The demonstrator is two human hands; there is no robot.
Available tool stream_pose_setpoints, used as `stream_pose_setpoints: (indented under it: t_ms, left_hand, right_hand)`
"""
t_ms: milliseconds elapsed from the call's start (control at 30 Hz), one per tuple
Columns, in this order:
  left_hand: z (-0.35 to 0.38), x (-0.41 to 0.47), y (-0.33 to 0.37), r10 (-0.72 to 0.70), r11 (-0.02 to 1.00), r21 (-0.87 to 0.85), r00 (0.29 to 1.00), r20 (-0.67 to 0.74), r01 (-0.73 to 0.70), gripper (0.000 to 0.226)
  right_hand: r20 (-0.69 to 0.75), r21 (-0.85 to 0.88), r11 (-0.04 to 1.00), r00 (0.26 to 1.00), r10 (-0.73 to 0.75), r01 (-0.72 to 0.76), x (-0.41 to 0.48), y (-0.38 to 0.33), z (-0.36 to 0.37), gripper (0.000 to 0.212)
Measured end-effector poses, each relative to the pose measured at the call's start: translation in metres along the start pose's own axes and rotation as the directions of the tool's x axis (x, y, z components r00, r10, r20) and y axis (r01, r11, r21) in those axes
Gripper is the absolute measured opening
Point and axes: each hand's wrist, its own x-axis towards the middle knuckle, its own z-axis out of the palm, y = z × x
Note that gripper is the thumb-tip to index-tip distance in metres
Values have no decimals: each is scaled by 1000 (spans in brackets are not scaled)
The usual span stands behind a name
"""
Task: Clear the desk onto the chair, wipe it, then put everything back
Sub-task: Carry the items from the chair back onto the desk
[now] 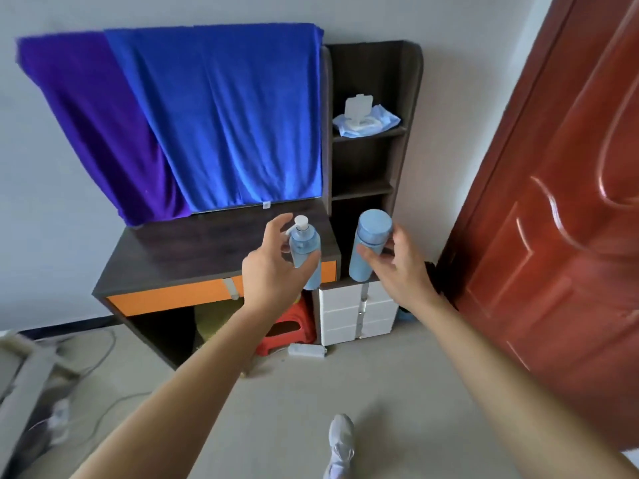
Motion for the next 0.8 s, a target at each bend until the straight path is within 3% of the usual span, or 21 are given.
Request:
stream_pose_setpoints:
  t_ms: [333, 667, 800]
  left_hand:
    - [49, 196, -112, -66, 990, 124, 997, 49, 60, 62]
    - [74, 334, -203, -129, 991, 25, 989, 70, 128, 57]
    - [100, 376, -242, -164, 985, -20, 975, 151, 169, 60]
  right_hand:
    - [104, -46, 999, 994, 16, -11, 208, 66, 108, 66]
    - [137, -214, 972, 982, 131, -100, 343, 90, 180, 54]
    - [59, -175, 955, 966, 252, -238, 372, 109, 201, 50]
